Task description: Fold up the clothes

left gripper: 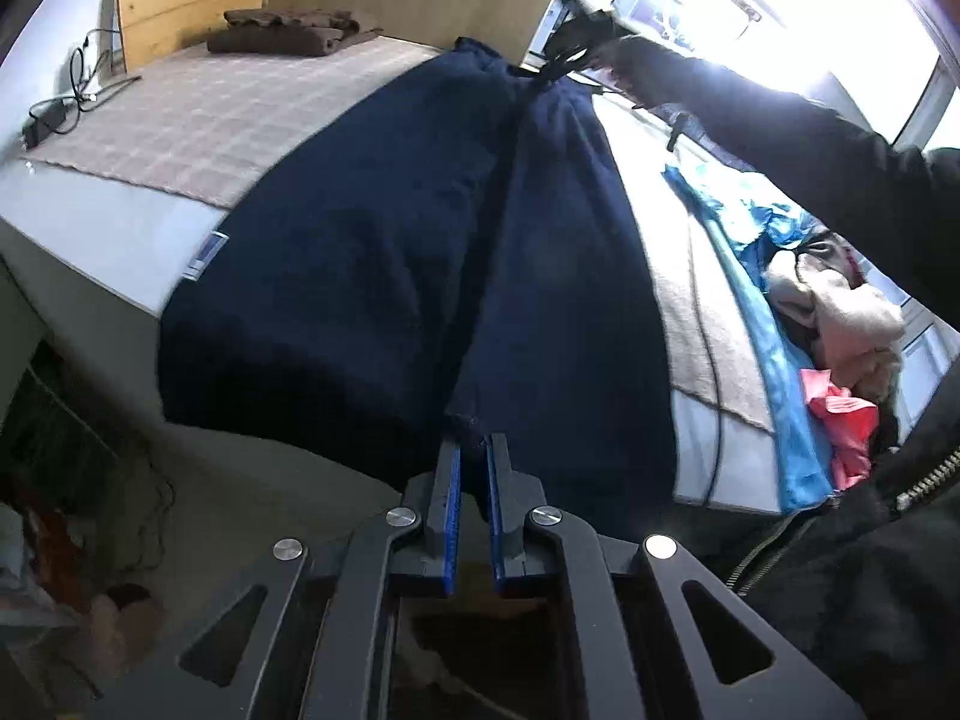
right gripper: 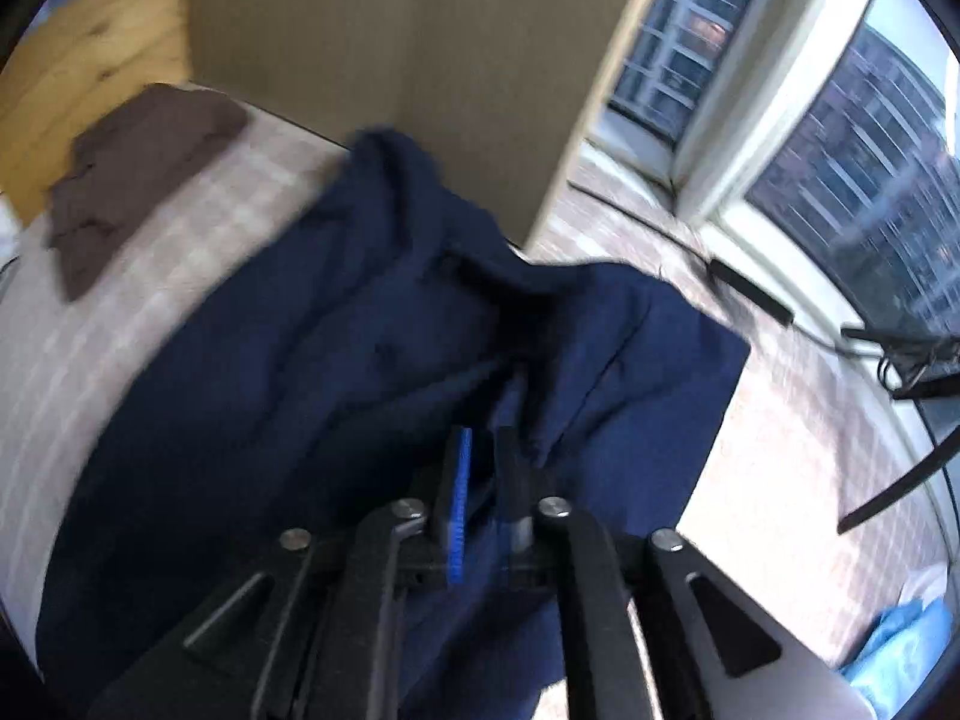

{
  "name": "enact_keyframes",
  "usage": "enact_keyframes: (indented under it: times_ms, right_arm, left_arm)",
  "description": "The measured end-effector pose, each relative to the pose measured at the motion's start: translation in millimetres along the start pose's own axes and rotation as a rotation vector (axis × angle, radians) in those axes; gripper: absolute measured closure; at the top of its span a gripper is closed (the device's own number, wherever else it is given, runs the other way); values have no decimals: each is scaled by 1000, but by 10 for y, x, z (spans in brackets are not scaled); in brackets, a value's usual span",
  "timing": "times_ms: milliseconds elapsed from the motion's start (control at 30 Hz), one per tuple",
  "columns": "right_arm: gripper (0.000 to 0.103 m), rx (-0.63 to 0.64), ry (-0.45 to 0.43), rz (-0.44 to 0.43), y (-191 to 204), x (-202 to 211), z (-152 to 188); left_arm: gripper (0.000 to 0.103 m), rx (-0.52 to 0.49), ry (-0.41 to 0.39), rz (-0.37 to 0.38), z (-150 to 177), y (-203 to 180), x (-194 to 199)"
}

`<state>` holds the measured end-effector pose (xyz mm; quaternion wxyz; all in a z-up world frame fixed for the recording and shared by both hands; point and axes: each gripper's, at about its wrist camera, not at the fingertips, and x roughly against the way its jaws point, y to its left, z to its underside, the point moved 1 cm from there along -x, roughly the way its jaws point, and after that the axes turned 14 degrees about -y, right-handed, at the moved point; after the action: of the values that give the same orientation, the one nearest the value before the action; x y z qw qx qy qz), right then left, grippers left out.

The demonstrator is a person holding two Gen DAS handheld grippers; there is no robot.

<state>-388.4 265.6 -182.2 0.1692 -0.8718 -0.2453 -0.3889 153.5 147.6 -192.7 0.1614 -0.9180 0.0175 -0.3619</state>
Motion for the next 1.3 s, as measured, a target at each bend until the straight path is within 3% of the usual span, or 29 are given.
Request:
enact_keyframes:
  times_ms: [33,100,200,300,467,533,667,800,900,1000,1067,1200,1300]
  right_arm:
    - [67,8,-33,-11,-11,190,5]
    - [54,11,-90,-34,-74,521,61]
    - [54,-73,-118,-18,-332,855,382]
    - [54,-155,-17,-91,-449,783,810]
    - [57,-287,11,-142,-534,570,1082]
    - [69,-298,1,-136,-594,556,1060]
    - [69,-293,-30,-107,-726,572,946]
    - [69,-288,-60,-78,-858,588,833]
    - [69,-279,-60,-61,-894,368,714]
    - [69,-79,23,104,-723,31,679]
    - [69,-122,-13,89,-759,190,665]
    - [69,-294,-110,-84,-840,882,752]
    - [69,-313,-176,-130,-629,1591,1063]
  left_arm:
    - [95,-18,8,4,-5,-12,-1]
    - [93,-60,30,11,-1,-48,2]
    - [91,-87,52,23,13,-52,39]
    - [93,-84,69,30,4,-25,68]
    - [93,-128,72,27,-109,-59,45]
    - [93,-155,52,20,-220,-95,35]
    - [93,-183,17,16,-394,-121,0]
    - [93,-189,23,39,-495,-154,-207]
    - [92,-191,50,59,-482,-200,-375]
    - [92,-193,55,35,-539,-120,-365]
    - [92,-192,43,14,-618,-14,-293]
    - [92,-194,20,-46,-769,311,-86]
    - [92,-217,17,-84,-849,629,73]
